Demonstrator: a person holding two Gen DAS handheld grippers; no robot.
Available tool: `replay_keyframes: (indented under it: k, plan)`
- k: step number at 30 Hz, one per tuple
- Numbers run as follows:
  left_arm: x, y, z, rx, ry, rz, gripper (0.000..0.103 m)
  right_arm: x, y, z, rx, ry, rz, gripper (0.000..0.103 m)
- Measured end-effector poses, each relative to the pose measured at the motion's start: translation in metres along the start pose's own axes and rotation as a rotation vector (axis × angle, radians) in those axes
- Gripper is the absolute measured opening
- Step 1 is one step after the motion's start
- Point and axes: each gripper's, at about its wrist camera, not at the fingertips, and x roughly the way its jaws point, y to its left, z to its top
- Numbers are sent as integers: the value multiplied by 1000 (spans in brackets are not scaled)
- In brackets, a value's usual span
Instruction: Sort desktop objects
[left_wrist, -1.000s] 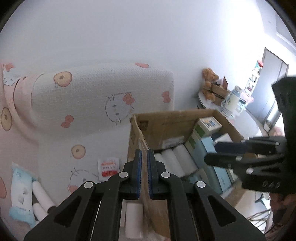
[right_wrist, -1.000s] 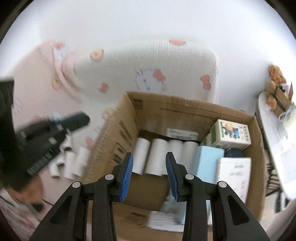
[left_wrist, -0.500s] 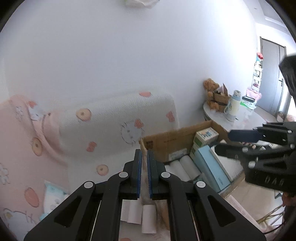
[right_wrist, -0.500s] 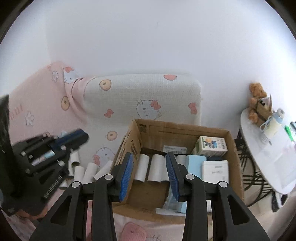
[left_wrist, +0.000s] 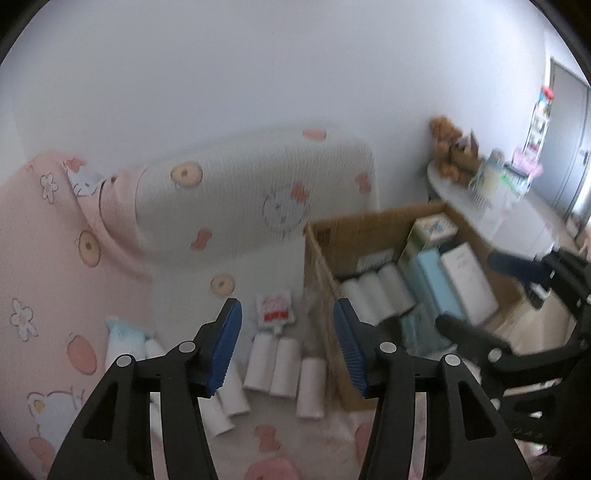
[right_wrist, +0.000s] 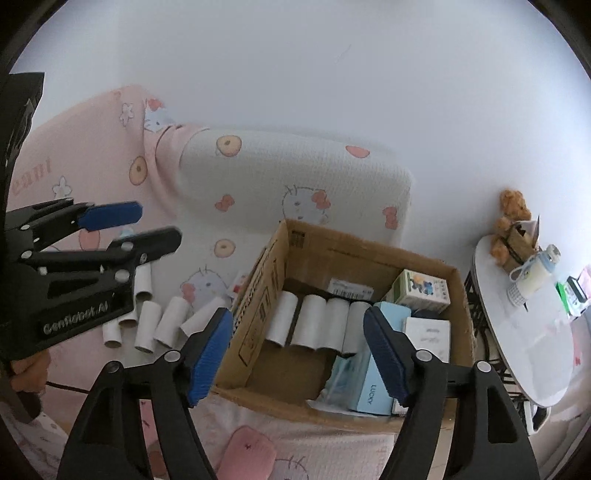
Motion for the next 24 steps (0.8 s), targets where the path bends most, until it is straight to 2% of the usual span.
replay_keyframes:
  k: [3,5,10,16,24]
  plan:
    - [4,-3,-3,20,39,41,56,4,-3,0,16,6,14,78]
    - [4,-4,-4,25,47,43,56,6,-5,-1,21,13,-10,83]
    - [1,-10,-2,58,32,58,56,7,-3,-3,1,30,-39,91]
    - [5,-28,-10,167,18,183,56,7,6,-5,-35,50,-44,92]
    - [10,-26,-10,150,39,159,56,7,10,-7,-56,60,-64,94]
